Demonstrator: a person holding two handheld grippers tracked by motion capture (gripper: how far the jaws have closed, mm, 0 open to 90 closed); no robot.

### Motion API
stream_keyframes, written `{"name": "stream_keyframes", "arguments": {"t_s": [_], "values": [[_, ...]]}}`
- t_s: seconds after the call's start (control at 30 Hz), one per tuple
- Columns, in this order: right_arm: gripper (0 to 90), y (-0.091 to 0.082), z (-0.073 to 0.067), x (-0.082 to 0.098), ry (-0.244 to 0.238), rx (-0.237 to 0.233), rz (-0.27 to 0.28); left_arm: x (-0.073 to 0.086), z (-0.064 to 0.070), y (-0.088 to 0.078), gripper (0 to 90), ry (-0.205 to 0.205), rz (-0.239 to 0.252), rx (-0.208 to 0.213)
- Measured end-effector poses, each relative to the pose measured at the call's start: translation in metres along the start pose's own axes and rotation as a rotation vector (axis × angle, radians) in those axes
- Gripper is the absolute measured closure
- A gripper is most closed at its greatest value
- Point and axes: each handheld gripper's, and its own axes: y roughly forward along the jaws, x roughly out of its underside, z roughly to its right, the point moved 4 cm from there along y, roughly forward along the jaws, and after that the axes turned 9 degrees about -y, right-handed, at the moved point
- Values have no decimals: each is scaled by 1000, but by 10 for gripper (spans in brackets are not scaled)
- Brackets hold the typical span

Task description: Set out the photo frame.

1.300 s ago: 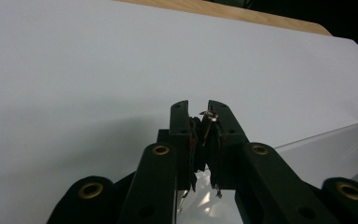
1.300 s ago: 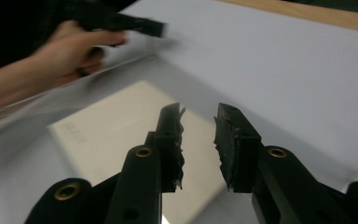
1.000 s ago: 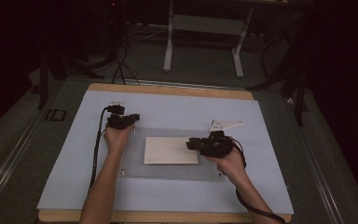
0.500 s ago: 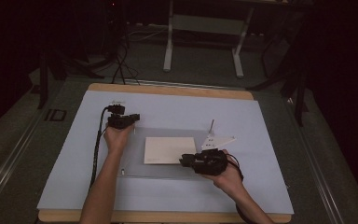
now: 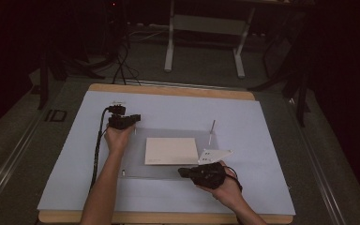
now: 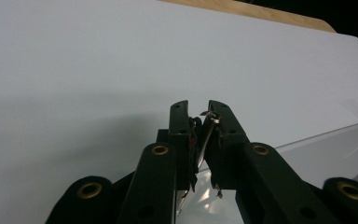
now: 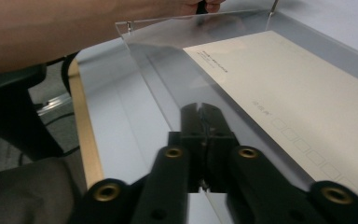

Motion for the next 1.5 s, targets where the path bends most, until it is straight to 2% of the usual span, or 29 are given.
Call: {"name": "stream_keyframes", "arguments": {"t_s": [0.1,0.33,0.43,0.57,0.73,1.2,1.3,1.5], "values": [[900,3,-7,3,-21,-4,3,0,0,0,809,-1,0,2],[900,15,-18,15,-37,-12,-19,1,0,1,808,-2,5,2],[900,18,-19,18,-45,-2,-24,0,0,1,807,-2,3,4],[900,20,-22,21,-36,15,-3,0,0,1,807,3,-2,-1],[900,27,-28,28,-53,35,-30,0,0,1,807,3,-8,-2],[900,32,-27,34,-47,137,-17,-1,-1,2,801,-7,-13,2],[900,31,-27,32,-54,148,-7,-1,-2,2,797,-15,-23,13],[900,30,-27,31,-64,159,-2,-2,-2,2,796,-14,-33,10]]}}
